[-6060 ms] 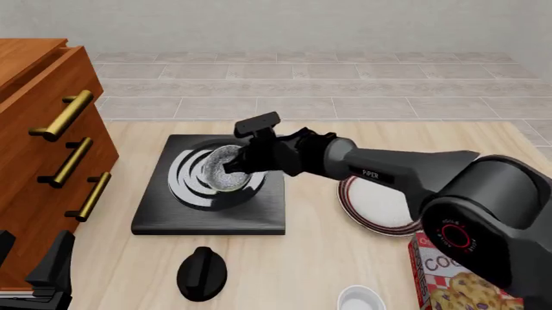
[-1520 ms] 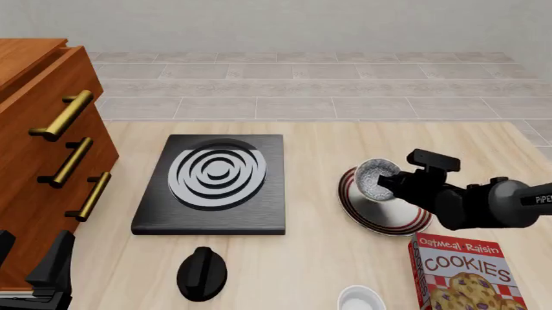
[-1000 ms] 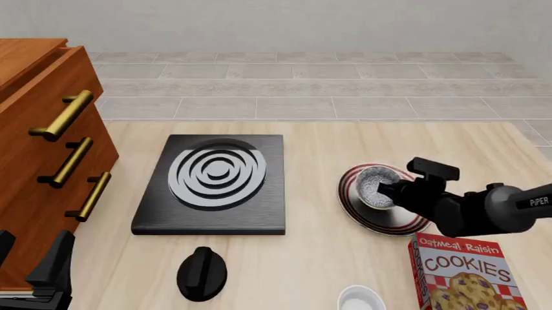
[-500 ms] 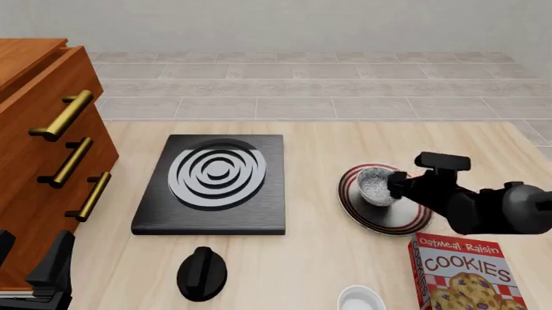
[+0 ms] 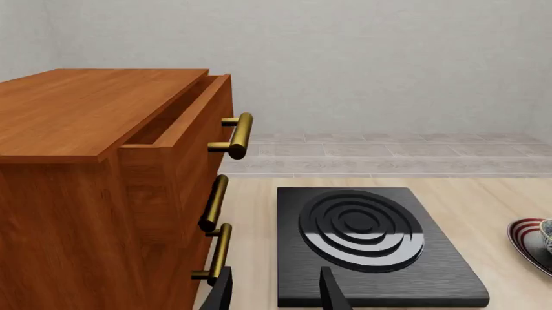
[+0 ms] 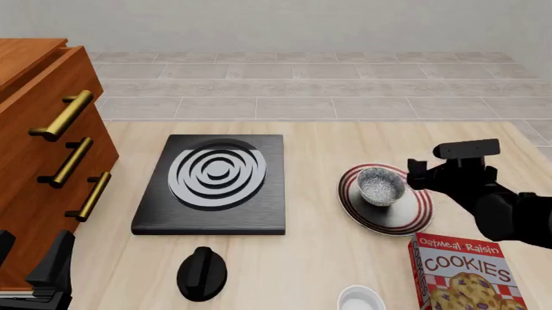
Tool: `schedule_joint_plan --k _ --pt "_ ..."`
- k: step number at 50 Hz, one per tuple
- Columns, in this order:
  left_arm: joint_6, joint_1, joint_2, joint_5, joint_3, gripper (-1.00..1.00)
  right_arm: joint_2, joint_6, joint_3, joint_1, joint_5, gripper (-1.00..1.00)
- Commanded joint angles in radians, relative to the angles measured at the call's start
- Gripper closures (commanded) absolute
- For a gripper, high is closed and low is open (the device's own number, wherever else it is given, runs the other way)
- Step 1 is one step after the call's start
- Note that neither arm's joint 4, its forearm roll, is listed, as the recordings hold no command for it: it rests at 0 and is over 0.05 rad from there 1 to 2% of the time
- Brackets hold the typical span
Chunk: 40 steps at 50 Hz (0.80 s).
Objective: Pick the akita bowl on the stove and place it on the plate.
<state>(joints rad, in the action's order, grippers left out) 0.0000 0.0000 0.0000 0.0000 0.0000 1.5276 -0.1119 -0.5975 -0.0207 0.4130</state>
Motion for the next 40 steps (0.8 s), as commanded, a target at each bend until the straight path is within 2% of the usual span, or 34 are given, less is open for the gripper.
schedule_joint_plan --k 1,2,6,8,10,12,15,19,22,27,28,33,35,40 --pt "0.000 0.000 0.000 0.000 0.000 -1.00 -0.089 -0.046 0.053 0.030 0.047 -1.00" --pt "0.000 0.000 0.000 0.000 0.000 -1.00 -0.083 -0.078 0.060 0.027 0.056 -1.00" --pt "0.000 0.000 0.000 0.000 0.000 -1.00 -0.141 -0.069 0.102 0.028 0.103 -1.00" --pt "0.000 0.000 0.000 0.000 0.000 -1.00 -0.166 -0.099 0.125 0.034 0.130 -1.00" --pt "0.000 0.000 0.000 0.000 0.000 -1.00 -0.198 -0.087 0.157 0.045 0.167 -1.00" --pt "0.000 0.000 0.000 0.000 0.000 -1.00 -0.213 -0.131 0.185 0.039 0.203 -1.00" --pt "0.000 0.000 0.000 0.000 0.000 -1.00 -0.232 -0.121 0.193 0.045 0.208 -1.00" --pt "0.000 0.000 0.000 0.000 0.000 -1.00 -0.265 -0.143 0.231 0.053 0.268 -1.00" --pt "0.000 0.000 0.000 0.000 0.000 -1.00 -0.293 -0.132 0.250 0.051 0.292 -1.00" --pt "0.000 0.000 0.000 0.000 0.000 -1.00 -0.349 -0.150 0.271 0.076 0.337 -1.00" --pt "0.000 0.000 0.000 0.000 0.000 -1.00 -0.346 -0.165 0.274 0.080 0.346 -1.00" --pt "0.000 0.000 0.000 0.000 0.000 -1.00 -0.331 -0.171 0.254 0.091 0.368 -1.00" --pt "0.000 0.000 0.000 0.000 0.000 -1.00 -0.324 -0.201 0.255 0.108 0.394 -1.00" --pt "0.000 0.000 0.000 0.000 0.000 -1.00 -0.337 -0.182 0.235 0.096 0.398 -1.00"
